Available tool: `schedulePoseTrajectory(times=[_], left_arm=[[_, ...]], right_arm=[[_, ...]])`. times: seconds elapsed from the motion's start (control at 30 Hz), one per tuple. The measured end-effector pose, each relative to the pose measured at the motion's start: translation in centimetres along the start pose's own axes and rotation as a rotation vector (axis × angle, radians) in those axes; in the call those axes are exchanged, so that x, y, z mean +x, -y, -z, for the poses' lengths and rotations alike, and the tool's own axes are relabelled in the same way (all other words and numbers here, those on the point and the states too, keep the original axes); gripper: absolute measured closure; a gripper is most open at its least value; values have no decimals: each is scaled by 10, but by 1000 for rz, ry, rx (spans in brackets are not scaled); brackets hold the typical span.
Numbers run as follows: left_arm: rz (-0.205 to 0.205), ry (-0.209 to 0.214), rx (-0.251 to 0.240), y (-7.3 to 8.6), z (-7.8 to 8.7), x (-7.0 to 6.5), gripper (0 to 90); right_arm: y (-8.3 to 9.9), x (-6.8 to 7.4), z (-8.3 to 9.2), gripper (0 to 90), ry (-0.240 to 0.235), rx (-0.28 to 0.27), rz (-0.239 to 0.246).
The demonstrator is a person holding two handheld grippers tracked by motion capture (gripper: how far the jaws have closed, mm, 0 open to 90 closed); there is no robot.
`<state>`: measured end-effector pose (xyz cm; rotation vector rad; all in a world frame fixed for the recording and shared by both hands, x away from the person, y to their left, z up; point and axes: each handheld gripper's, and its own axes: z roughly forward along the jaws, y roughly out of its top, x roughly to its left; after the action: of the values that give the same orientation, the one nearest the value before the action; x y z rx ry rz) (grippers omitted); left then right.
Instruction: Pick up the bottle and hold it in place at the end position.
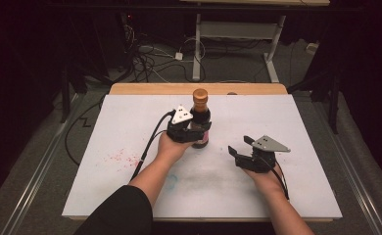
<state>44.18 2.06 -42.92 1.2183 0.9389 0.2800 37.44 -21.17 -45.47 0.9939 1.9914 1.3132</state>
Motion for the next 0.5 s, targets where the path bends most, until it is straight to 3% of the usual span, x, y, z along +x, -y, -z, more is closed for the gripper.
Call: schedulePoseTrajectory(times=[0.03,0.1,0.17,0.5], left_arm=[[0,0,0,0,0,0,282],[0,-1,1,0,0,0,283],[-1,-1,1,0,0,0,283],[-1,-4,4,0,0,0,283]], right_arm=[[-4,-1,-4,420,-10,-7,3],[-6,0,-5,445,-13,-8,-3],[-11,0,-10,530,-24,-9,-5],[-17,1,-21,718,-53,12,-12]])
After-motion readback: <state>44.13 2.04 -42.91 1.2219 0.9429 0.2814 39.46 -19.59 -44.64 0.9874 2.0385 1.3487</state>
